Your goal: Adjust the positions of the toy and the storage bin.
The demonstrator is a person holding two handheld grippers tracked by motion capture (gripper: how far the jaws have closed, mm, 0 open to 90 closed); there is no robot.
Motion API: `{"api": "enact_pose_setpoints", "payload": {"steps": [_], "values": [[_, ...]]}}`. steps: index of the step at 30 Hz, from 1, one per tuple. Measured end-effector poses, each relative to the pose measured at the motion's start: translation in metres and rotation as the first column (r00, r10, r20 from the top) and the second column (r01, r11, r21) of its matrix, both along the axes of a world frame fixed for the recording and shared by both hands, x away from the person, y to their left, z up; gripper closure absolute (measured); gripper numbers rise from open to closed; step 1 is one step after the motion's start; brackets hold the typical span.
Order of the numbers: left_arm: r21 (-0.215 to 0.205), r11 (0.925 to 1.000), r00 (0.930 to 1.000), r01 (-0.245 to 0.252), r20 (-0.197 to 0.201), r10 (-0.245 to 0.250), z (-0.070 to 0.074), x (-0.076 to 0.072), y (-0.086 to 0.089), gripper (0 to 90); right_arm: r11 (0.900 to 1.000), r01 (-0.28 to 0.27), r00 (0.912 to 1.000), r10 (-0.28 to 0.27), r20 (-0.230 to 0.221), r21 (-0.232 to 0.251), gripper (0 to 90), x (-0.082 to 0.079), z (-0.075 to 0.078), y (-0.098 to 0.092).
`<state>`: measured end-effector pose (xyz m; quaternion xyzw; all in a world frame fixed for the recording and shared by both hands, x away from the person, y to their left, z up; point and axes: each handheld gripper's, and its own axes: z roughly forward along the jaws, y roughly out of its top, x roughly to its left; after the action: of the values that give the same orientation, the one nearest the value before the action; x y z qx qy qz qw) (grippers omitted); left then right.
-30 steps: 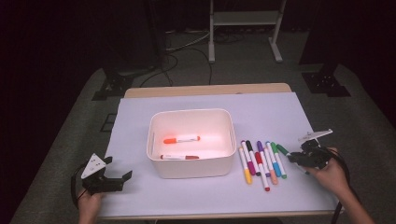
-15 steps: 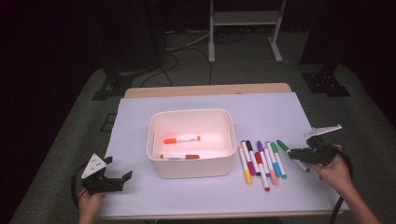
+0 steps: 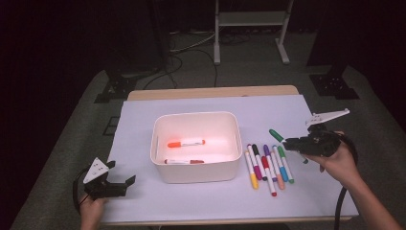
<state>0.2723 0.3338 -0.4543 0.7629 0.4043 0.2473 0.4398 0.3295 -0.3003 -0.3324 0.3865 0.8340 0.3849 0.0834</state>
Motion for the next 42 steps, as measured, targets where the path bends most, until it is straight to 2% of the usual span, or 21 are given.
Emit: {"api": "enact_pose_setpoints", "payload": {"steps": [1,2,4,8,9,11,12,13,16,17,21,22,23,26,27,28,30,33,39,40,42], "values": [[0.0,1.0,1.0,0.0,0.0,0.0,0.0,0.0,0.0,0.0,1.0,0.0,1.0,0.0,0.0,0.0,75.8,0.0,0.0,0.0],[-0.001,1.0,1.0,0.001,0.0,-0.001,0.0,0.0,0.0,0.0,1.0,-0.022,0.9995,0.022,0.02,-0.004,75.7,-0.001,0.015,0.009],[-0.002,1.0,1.0,0.001,-0.001,-0.001,0.0,0.0,0.0,0.0,0.999,-0.031,0.9992,0.031,0.027,-0.01,75.8,-0.001,0.019,0.012],[-0.004,1.0,1.0,0.0,0.0,0.0,0.0,0.0,0.0,0.0,0.994,-0.11,0.9918,0.11,0.065,-0.008,75.8,-0.004,0.05,0.039],[-0.004,1.0,1.0,0.0,0.0,0.0,0.0,0.0,0.0,0.0,0.994,-0.11,0.9918,0.11,0.065,-0.008,75.8,-0.004,0.05,0.039],[-0.005,1.0,1.0,0.001,0.0,-0.001,0.0,0.0,0.0,0.0,0.99,-0.143,0.9865,0.144,0.078,-0.011,75.8,-0.005,0.06,0.051],[-0.006,1.0,1.0,0.001,0.0,-0.001,0.0,0.0,0.001,0.0,0.984,-0.177,0.9801,0.177,0.089,-0.013,75.8,-0.005,0.068,0.062],[-0.007,1.0,1.0,0.002,0.0,-0.002,0.0,0.0,0.001,0.0,0.984,-0.177,0.9801,0.177,0.089,-0.013,75.8,-0.005,0.068,0.062],[-0.009,1.0,1.0,0.003,0.0,-0.003,0.0,0.0,0.001,0.0,0.974,-0.228,0.9689,0.228,0.096,-0.011,75.8,-0.005,0.082,0.084],[-0.01,0.9999,1.0,0.003,0.0,-0.003,0.0,0.0,0.001,0.0,0.974,-0.228,0.9689,0.228,0.096,-0.011,75.8,-0.005,0.082,0.084],[-0.01,0.9999,1.0,0.003,-0.004,-0.003,0.0,0.0,0.001,0.0,0.961,-0.275,0.9559,0.276,0.1,-0.02,75.8,-0.004,0.091,0.104],[-0.014,0.9999,1.0,0.001,-0.003,-0.001,0.0,0.0,0.001,0.0,0.954,-0.297,0.9494,0.298,0.098,-0.023,75.8,-0.004,0.094,0.114],[-0.015,0.9999,1.0,0.001,-0.004,-0.001,0.0,0.0,0.001,0.0,0.954,-0.297,0.9494,0.298,0.098,-0.023,75.8,-0.004,0.094,0.114],[-0.016,0.9999,1.0,0.001,-0.003,-0.001,0.0,0.0,0.001,0.0,0.94,-0.34,0.9345,0.342,0.098,-0.04,75.8,-0.003,0.098,0.134],[-0.016,0.9999,1.0,0.001,-0.003,-0.001,0.0,0.0,0.001,0.0,0.94,-0.34,0.9345,0.342,0.098,-0.04,75.8,-0.003,0.098,0.134],[-0.017,0.9999,1.0,0.001,-0.003,-0.001,0.0,0.0,0.001,0.0,0.928,-0.369,0.9233,0.372,0.095,-0.048,75.7,-0.003,0.099,0.142],[-0.017,0.9999,1.0,0.002,-0.004,-0.002,0.0,0.0,0.001,0.0,0.925,-0.376,0.9208,0.379,0.093,-0.048,75.7,-0.003,0.099,0.147],[-0.018,0.9998,1.0,0.002,-0.003,-0.002,0.0,0.0,0.001,0.0,0.907,-0.416,0.903,0.42,0.09,-0.063,75.7,-0.002,0.099,0.164],[-0.021,0.9998,1.0,0.005,-0.004,-0.005,0.0,0.0,0.002,0.0,0.891,-0.449,0.888,0.453,0.08,-0.062,75.7,0.001,0.098,0.181],[-0.021,0.9998,1.0,0.005,-0.004,-0.005,0.0,0.0,0.002,0.0,0.883,-0.464,0.8804,0.468,0.077,-0.063,75.7,0.003,0.097,0.188],[-0.02,0.9998,1.0,0.005,-0.004,-0.006,0.0,0.001,0.002,0.0,0.879,-0.473,0.8761,0.477,0.071,-0.065,75.7,0.004,0.097,0.195]]}}
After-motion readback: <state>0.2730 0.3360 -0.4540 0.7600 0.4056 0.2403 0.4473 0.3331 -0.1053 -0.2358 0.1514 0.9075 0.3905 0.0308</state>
